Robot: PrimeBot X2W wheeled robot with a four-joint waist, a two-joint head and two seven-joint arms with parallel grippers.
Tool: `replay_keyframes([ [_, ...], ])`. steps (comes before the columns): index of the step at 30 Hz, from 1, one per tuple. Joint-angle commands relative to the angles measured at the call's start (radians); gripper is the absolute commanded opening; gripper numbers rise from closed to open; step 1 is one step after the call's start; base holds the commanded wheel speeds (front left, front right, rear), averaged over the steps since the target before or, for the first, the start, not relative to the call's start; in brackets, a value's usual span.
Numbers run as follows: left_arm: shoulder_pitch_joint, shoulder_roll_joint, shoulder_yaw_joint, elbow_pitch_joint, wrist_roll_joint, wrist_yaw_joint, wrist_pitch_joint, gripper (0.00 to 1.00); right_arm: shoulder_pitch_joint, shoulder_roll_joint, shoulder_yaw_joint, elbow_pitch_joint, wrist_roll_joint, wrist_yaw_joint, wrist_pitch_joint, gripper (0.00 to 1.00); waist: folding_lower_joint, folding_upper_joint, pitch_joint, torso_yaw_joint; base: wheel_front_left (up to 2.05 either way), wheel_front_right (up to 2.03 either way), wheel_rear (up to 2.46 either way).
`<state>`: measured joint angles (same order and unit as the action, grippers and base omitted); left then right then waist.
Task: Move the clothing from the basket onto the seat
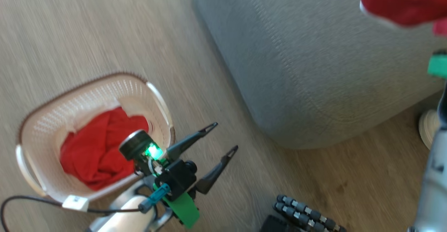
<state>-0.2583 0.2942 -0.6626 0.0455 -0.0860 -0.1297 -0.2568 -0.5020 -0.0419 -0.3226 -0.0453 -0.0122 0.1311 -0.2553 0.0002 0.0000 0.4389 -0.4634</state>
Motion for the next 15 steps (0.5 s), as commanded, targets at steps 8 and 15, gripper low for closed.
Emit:
replay_keyframes([
  [8, -0.079, 0.071, 0.011, -0.071, 0.019, -0.001, -0.005, 1.00, -0.265, -0.008, -0.124, 0.106, -0.022, 0.000, -0.006, 0.00, -0.0002, 0.0000, 0.185, 0.049, 0.00, 0.00, 0.00],
  [15, -0.082, 0.092, 0.034, -0.077, 0.021, -0.001, -0.005, 1.00, -0.391, -0.020, -0.194, 0.216, -0.098, 0.000, -0.006, 0.00, -0.0002, 0.0000, 0.237, 0.071, 0.00, 0.00, 0.00],
])
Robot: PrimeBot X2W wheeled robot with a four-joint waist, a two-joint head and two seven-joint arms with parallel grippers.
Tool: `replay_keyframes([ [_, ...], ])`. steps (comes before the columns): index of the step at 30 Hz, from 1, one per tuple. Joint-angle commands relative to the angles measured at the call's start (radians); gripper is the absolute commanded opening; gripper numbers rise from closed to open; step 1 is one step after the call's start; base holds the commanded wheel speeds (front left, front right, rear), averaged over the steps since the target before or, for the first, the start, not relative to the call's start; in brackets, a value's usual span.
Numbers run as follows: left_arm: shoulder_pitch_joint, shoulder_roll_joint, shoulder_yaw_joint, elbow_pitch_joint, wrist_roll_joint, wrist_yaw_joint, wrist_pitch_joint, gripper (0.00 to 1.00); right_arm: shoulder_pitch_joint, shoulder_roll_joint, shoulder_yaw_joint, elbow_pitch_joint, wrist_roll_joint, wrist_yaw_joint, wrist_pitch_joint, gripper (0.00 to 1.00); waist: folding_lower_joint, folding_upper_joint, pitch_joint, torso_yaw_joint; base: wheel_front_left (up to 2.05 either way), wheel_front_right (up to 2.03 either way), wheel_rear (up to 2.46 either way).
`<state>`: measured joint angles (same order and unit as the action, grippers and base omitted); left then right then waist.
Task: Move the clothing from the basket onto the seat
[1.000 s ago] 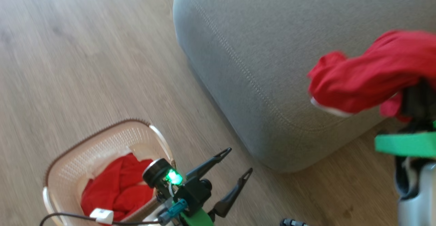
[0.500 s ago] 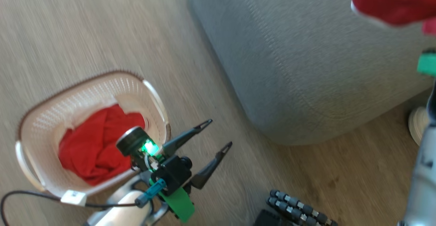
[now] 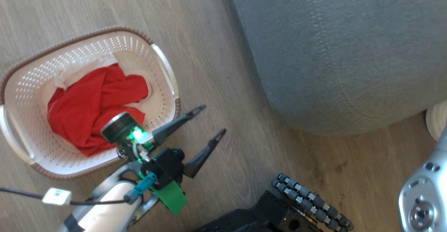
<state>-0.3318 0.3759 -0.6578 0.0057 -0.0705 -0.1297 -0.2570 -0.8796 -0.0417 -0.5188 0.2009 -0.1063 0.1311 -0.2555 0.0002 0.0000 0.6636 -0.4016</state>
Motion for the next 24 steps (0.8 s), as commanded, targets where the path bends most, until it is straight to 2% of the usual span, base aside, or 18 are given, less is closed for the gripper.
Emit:
replay_keyframes([
  [1, -0.009, 0.013, 0.030, -0.040, 0.006, -0.001, -0.005, 1.00, -0.030, -0.021, -0.011, -0.010, -0.009, 0.000, -0.006, 0.00, -0.0002, 0.0000, 0.018, 0.013, 0.00, 0.00, 0.00],
  [7, -0.016, 0.016, 0.049, -0.050, 0.010, -0.001, -0.005, 1.00, -0.117, -0.069, -0.070, 0.061, -0.048, 0.000, -0.006, 0.00, -0.0002, 0.0000, 0.061, 0.049, 0.00, 0.00, 0.00],
  [12, -0.025, 0.024, 0.064, -0.060, 0.014, -0.001, -0.005, 1.00, -0.180, -0.083, -0.154, 0.128, -0.054, 0.000, -0.006, 0.00, -0.0002, 0.0000, 0.101, 0.075, 0.00, 0.00, 0.00],
  [16, -0.030, 0.017, 0.068, -0.061, 0.013, -0.001, -0.005, 1.00, -0.211, -0.116, -0.184, 0.206, -0.078, 0.000, -0.006, 0.00, -0.0002, 0.0000, 0.118, 0.107, 0.00, 0.00, 0.00],
  [17, -0.038, 0.007, 0.072, -0.063, 0.014, -0.001, -0.005, 1.00, -0.218, -0.135, -0.208, 0.285, -0.105, 0.000, -0.006, 0.00, -0.0002, 0.0000, 0.124, 0.129, 0.00, 0.00, 0.00],
  [24, -0.044, -0.004, 0.074, -0.062, 0.016, -0.001, -0.005, 1.00, -0.224, -0.154, -0.269, 0.396, -0.171, 0.000, -0.006, 0.00, -0.0002, 0.0000, 0.128, 0.152, 0.00, 0.00, 0.00],
])
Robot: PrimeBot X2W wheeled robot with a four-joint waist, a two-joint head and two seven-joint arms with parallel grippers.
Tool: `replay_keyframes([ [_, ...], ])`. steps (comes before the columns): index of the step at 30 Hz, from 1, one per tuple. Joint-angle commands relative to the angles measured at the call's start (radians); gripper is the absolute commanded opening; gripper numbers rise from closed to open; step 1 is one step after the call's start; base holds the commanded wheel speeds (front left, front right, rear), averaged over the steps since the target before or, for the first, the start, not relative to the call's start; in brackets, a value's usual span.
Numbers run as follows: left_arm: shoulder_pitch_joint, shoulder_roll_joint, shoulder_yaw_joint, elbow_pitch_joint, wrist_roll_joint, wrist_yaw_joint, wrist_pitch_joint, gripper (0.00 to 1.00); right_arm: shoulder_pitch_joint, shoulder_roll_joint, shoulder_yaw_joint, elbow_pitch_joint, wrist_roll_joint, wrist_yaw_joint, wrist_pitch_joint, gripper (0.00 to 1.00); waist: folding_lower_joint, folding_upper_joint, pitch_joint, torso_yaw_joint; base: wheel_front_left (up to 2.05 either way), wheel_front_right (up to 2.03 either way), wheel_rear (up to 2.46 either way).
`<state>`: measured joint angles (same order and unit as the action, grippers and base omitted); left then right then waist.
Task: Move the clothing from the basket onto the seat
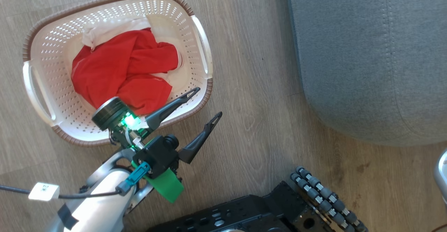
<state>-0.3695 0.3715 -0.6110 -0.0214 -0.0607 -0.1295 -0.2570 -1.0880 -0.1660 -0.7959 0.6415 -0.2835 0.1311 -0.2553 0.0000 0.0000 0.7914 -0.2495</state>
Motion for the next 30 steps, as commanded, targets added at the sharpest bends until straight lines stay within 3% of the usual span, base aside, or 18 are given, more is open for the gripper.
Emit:
replay_keyframes([
  [1, -0.008, -0.001, 0.029, -0.035, 0.007, -0.001, -0.005, 1.00, -0.016, -0.032, 0.000, -0.025, -0.011, 0.000, -0.006, 0.00, 0.0000, 0.0000, 0.001, 0.002, 0.00, 0.00, 0.00],
  [6, -0.010, -0.009, 0.032, -0.033, 0.008, -0.001, -0.005, 1.00, -0.027, -0.036, -0.035, 0.084, -0.058, 0.000, -0.006, 0.00, 0.0000, 0.0000, -0.002, 0.002, 0.00, 0.00, 0.00],
  [7, -0.009, -0.010, 0.032, -0.032, 0.008, -0.001, -0.005, 1.00, -0.029, -0.038, -0.038, 0.114, -0.065, 0.000, -0.006, 0.18, 0.0000, 0.0000, -0.004, 0.002, 0.00, 0.00, 0.00],
  [8, -0.009, -0.011, 0.031, -0.031, 0.008, -0.001, -0.005, 1.00, -0.033, -0.042, -0.044, 0.131, -0.071, 0.000, -0.006, 0.69, 0.0000, 0.0000, -0.006, 0.001, 0.00, 0.00, 0.00],
  [9, -0.010, -0.012, 0.031, -0.030, 0.007, -0.001, -0.005, 1.00, -0.037, -0.045, -0.056, 0.139, -0.076, 0.000, -0.006, 1.00, 0.0000, 0.0000, -0.009, 0.001, 0.00, 0.00, 0.00],
  [16, -0.019, -0.037, 0.018, -0.017, 0.001, -0.001, -0.005, 1.00, -0.033, -0.067, -0.065, 0.217, -0.109, 0.000, -0.006, 1.00, 0.0000, 0.0000, -0.057, 0.006, 0.00, 0.00, 0.00],
  [30, -0.002, -0.149, -0.038, 0.043, -0.024, -0.001, -0.005, 1.00, -0.025, -0.190, 0.121, 0.595, -0.070, 0.000, 0.055, 1.00, 0.0000, 0.0000, -0.271, 0.045, 0.00, 0.00, 0.00],
])
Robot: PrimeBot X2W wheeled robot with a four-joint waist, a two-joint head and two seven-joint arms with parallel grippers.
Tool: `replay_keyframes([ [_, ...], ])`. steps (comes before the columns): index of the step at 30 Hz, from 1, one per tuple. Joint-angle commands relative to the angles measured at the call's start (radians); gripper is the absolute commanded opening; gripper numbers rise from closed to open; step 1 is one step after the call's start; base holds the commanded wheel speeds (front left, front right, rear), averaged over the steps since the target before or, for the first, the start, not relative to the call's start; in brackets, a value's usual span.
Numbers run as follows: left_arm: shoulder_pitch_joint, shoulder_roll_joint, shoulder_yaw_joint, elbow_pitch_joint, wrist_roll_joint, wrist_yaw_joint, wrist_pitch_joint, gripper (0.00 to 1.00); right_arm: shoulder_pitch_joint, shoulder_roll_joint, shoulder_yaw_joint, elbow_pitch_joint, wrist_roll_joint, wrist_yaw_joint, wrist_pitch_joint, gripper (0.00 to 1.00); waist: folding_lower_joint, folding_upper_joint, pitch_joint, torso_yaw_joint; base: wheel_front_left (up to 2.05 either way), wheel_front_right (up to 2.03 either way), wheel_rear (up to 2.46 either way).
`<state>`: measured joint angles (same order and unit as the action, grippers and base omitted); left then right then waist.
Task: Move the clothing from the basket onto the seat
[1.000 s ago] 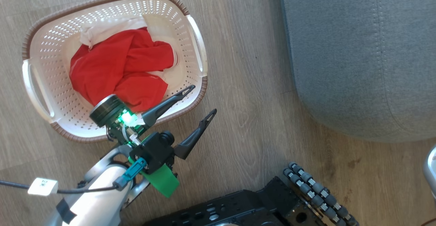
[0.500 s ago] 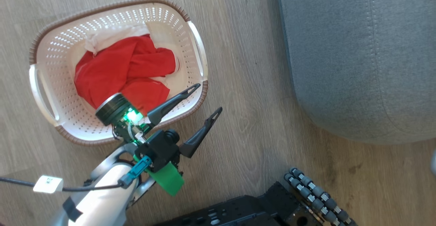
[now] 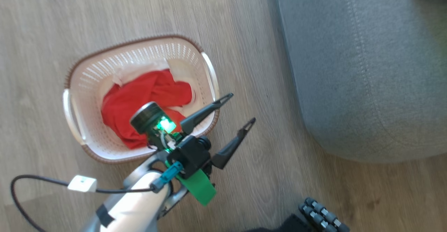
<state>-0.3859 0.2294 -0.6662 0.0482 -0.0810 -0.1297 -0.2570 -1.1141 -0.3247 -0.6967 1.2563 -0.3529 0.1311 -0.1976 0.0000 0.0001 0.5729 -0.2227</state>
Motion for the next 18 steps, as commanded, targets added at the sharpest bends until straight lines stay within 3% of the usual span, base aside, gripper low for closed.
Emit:
replay_keyframes([
  [1, 0.018, -0.016, 0.013, -0.021, -0.006, -0.001, -0.005, 1.00, 0.006, -0.037, 0.043, -0.008, 0.004, 0.000, -0.005, 1.00, 0.0000, -0.0001, -0.073, 0.024, 0.00, 0.00, 0.00],
  [14, 0.129, -0.121, 0.068, 0.019, -0.033, -0.001, -0.005, 1.00, 0.100, -0.034, 0.249, 0.019, 0.154, 0.000, -0.062, 1.00, 0.0000, -0.0001, -0.317, 0.102, 0.00, 0.00, 0.00],
  [18, 0.193, -0.145, 0.117, 0.024, -0.038, -0.001, -0.005, 1.00, 0.174, -0.007, 0.350, -0.129, 0.261, 0.000, -0.064, 1.00, 0.0000, -0.0001, -0.397, 0.133, 0.00, 0.00, 0.00],
])
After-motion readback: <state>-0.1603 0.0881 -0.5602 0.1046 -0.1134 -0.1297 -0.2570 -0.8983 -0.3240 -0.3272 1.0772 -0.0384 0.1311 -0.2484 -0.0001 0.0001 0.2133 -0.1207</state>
